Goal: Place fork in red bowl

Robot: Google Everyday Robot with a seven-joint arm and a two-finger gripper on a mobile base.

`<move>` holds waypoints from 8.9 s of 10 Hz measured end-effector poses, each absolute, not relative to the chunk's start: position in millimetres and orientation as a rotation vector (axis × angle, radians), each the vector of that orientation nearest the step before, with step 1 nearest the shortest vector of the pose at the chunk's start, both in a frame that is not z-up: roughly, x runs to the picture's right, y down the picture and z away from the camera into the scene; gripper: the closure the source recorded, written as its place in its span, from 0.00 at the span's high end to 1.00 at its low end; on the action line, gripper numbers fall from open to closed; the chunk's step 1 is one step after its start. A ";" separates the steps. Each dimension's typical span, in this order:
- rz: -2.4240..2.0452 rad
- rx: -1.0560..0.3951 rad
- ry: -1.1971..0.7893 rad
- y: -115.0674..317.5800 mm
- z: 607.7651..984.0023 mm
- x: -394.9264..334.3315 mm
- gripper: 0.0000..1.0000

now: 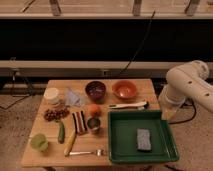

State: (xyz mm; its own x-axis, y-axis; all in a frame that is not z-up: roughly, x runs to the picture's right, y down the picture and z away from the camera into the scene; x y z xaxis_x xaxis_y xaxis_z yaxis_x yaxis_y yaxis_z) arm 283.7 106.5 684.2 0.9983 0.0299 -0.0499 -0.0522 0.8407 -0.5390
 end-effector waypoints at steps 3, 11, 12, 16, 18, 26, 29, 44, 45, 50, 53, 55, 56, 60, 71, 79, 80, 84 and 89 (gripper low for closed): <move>0.043 -0.571 0.040 106.5 684.2 283.7 0.65; 0.043 -0.571 0.040 106.5 684.2 283.7 0.65; 0.043 -0.571 0.040 106.5 684.2 283.7 0.65; 0.043 -0.571 0.040 106.5 684.2 283.7 0.65; 0.043 -0.571 0.040 106.5 684.2 283.7 0.65; 0.042 -0.578 -0.017 122.0 685.3 273.3 0.65; 0.061 -0.611 -0.122 182.8 679.2 252.8 0.65; 0.032 -0.751 -0.561 261.1 657.9 71.8 0.65; 0.020 -0.757 -0.571 265.4 659.6 57.4 0.65; -0.029 -0.767 -0.590 285.0 659.8 13.6 0.65; -0.061 -0.781 -0.580 296.8 664.2 -2.7 0.65; -0.087 -0.793 -0.572 306.8 670.6 -17.3 0.65; -0.098 -0.794 -0.570 309.4 672.9 -23.9 0.65; -0.133 -0.767 -0.536 308.8 693.9 -47.6 0.65; -0.070 -0.784 -0.525 323.6 746.7 -53.8 0.65; -0.076 -0.802 -0.563 332.7 736.9 -73.4 0.65; -0.082 -0.805 -0.566 334.7 735.5 -78.2 0.65; -0.100 -0.811 -0.576 338.1 733.6 -89.5 0.51; -0.124 -0.810 -0.588 337.9 731.3 -92.7 0.04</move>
State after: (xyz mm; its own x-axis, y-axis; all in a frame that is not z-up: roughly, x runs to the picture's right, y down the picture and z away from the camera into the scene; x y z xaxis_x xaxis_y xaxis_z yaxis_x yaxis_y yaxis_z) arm -92.7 337.9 731.3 0.8340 0.1147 0.5397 0.3227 0.6921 -0.6457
